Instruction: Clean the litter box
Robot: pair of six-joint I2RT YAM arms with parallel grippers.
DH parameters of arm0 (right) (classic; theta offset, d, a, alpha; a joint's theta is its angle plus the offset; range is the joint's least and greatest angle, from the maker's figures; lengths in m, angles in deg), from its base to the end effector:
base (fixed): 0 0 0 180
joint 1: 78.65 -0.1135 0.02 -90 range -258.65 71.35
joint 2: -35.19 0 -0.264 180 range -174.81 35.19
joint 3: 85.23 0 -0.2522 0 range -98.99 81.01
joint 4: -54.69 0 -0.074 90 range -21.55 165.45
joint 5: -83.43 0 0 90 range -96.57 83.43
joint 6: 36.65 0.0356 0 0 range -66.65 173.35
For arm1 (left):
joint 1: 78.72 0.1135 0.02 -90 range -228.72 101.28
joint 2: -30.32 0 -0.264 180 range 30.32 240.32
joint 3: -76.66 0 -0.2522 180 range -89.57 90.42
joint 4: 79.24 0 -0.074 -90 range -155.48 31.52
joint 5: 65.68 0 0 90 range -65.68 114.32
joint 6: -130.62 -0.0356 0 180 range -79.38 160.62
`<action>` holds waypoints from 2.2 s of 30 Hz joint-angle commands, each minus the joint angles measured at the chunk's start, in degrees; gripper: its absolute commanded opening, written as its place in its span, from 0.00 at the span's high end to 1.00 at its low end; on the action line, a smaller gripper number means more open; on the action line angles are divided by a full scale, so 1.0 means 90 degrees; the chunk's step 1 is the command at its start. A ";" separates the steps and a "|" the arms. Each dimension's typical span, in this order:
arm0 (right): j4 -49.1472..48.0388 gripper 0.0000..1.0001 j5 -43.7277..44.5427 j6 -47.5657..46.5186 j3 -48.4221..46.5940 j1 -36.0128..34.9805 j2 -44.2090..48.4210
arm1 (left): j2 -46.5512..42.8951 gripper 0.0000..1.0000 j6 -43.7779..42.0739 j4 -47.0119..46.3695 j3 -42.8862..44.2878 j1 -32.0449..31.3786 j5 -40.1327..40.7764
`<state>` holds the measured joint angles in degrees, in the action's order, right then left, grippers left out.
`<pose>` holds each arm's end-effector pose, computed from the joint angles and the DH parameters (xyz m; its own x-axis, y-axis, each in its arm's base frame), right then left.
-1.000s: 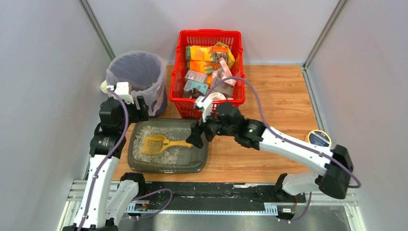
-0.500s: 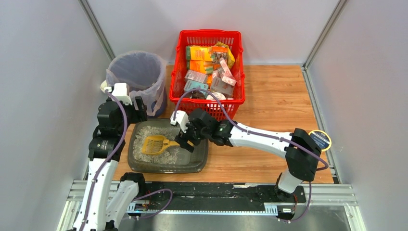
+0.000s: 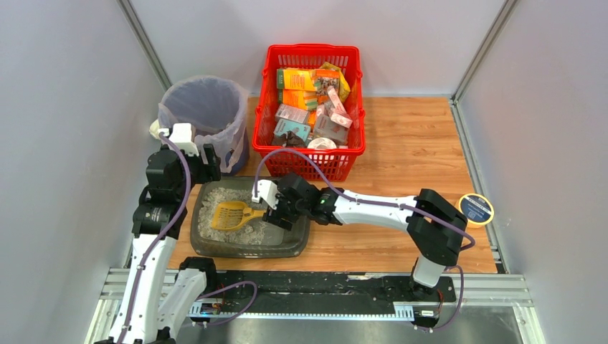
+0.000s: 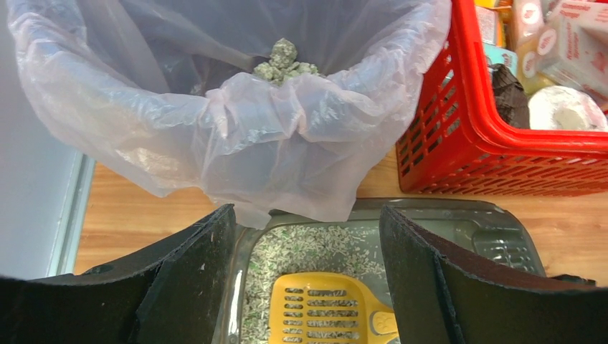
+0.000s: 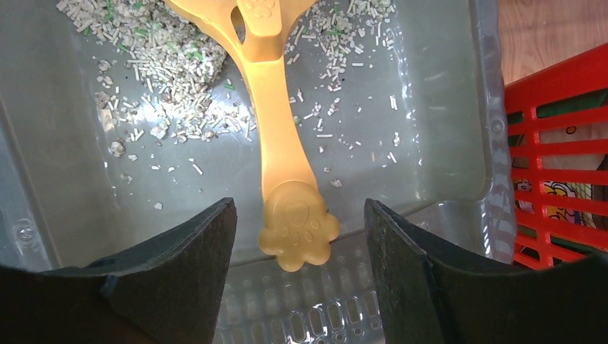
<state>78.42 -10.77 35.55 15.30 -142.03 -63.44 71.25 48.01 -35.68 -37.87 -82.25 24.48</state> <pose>0.1671 0.3392 0.2172 -0.0104 -0.7013 -0.7128 -0.9650 0.1938 -0.1765 0.1533 -0.0094 0.3555 -0.3302 -0.1085 -0.9377 0.0166 0.9926 -0.1207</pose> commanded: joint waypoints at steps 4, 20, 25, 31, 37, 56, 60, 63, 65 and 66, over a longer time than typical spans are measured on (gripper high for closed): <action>-0.0444 0.37 0.0281 -0.0239 -0.0003 -0.0048 -0.0281 | -0.0007 0.19 -0.0197 -0.0333 0.0105 -0.0115 -0.0731; 0.0082 0.71 0.1169 -0.0444 -0.0354 -0.0292 -0.0506 | -0.0006 0.19 -0.0460 -0.0577 0.0017 -0.0330 -0.1716; 0.0336 0.80 0.1356 -0.0327 -0.0267 -0.0341 -0.0019 | -0.0162 0.19 -0.0510 -0.0742 -0.0022 -0.0379 -0.2166; 0.0853 0.83 0.1541 -0.0112 -0.0101 -0.0351 0.0782 | -0.0543 0.19 -0.0617 -0.1055 -0.0217 -0.0389 -0.2567; 0.1323 0.85 0.1766 0.0093 0.0201 -0.0351 0.1437 | -0.0544 0.18 -0.0617 -0.1192 -0.0344 -0.0632 -0.2791; 0.2143 0.84 0.1112 0.0543 0.0739 -0.0195 0.2951 | 0.0539 0.14 -0.1848 -0.1524 -0.1321 -0.2790 -0.4705; 0.2280 0.85 0.0927 0.0562 0.0612 -0.0185 0.2941 | 0.0989 0.14 -0.1721 -0.1719 -0.1262 -0.3016 -0.4852; 0.2348 0.85 0.0790 0.0572 0.0534 -0.0185 0.2892 | 0.1253 0.14 -0.1652 -0.1769 -0.1282 -0.3152 -0.4950; 0.2319 0.85 0.0780 0.0582 0.0524 -0.0185 0.2883 | 0.1321 0.14 -0.1652 -0.1700 -0.1292 -0.3221 -0.5086; 0.2309 0.85 0.0790 0.0572 0.0514 -0.0185 0.2892 | 0.1360 0.14 -0.1623 -0.1700 -0.1321 -0.3240 -0.5154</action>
<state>99.73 -2.25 39.99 22.84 -143.82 -37.89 82.92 33.04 -48.31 -49.48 -110.38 -17.64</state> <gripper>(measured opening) 0.451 0.859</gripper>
